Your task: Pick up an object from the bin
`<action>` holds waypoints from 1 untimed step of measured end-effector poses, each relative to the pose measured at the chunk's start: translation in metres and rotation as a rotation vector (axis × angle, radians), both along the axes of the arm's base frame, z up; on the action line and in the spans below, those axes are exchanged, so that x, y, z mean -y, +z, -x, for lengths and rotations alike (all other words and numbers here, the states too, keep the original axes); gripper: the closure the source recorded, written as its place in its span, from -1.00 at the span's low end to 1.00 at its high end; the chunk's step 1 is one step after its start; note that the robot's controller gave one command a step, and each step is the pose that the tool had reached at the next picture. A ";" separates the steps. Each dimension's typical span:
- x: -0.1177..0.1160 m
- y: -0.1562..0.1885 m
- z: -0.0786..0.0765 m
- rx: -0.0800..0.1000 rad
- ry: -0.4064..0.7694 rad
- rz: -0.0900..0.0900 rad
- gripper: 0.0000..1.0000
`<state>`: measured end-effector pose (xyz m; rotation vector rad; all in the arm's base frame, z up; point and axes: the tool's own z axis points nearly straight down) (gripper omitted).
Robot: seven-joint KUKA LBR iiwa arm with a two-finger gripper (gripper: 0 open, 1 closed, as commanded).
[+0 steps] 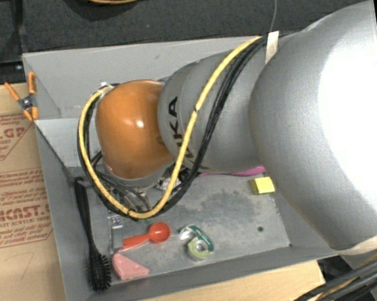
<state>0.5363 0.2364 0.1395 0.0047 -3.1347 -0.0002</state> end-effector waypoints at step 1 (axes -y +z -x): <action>0.001 0.005 -0.002 0.007 -0.002 -0.002 -1.00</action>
Offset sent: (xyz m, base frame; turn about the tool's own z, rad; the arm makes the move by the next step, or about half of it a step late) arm -0.0367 -0.0362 -0.0695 -0.0508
